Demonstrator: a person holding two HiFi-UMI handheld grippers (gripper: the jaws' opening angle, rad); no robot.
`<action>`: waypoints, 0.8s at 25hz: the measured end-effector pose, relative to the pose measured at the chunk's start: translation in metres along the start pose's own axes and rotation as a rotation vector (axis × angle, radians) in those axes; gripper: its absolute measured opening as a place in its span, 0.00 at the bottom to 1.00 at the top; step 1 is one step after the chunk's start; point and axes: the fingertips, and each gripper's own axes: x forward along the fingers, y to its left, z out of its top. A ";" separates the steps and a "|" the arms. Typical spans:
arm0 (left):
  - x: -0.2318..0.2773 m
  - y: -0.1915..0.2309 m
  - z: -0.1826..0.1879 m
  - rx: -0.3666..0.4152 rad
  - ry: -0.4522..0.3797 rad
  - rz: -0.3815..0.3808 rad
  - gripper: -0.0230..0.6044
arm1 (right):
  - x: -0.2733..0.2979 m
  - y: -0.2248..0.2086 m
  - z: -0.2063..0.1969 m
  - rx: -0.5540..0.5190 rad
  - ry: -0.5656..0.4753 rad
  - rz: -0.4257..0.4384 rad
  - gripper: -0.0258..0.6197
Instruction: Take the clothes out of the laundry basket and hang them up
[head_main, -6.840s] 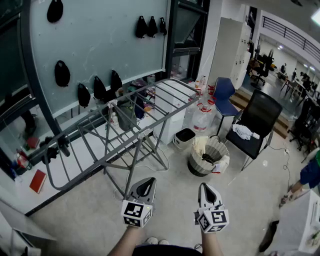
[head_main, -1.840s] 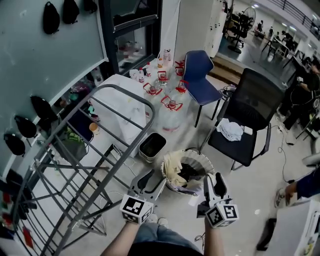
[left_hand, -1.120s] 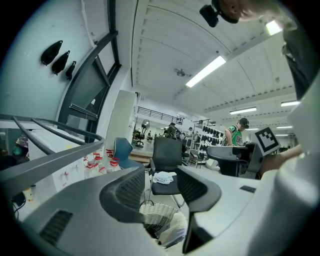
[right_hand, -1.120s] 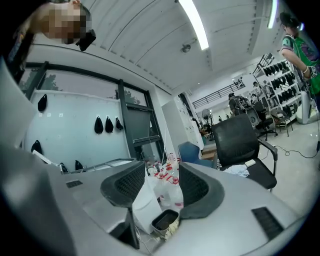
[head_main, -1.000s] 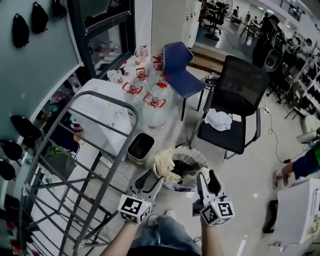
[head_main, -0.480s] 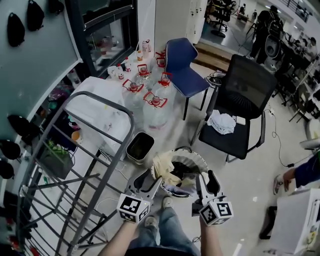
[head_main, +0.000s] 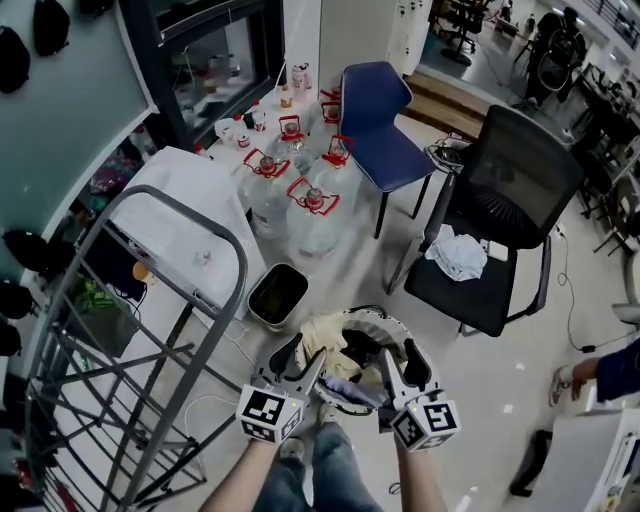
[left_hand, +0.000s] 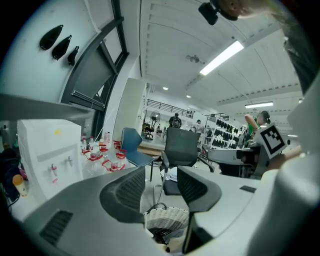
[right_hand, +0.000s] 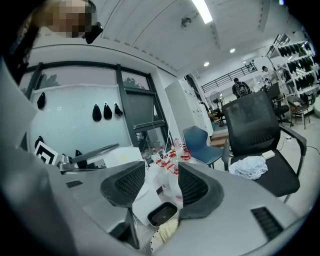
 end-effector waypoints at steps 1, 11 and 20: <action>0.010 0.005 -0.004 -0.001 0.005 0.006 0.35 | 0.010 -0.005 -0.005 -0.001 0.011 0.010 0.35; 0.097 0.062 -0.076 -0.027 0.055 0.062 0.35 | 0.118 -0.051 -0.091 -0.053 0.147 0.091 0.35; 0.140 0.102 -0.168 -0.074 0.102 0.099 0.35 | 0.189 -0.080 -0.211 -0.080 0.289 0.151 0.35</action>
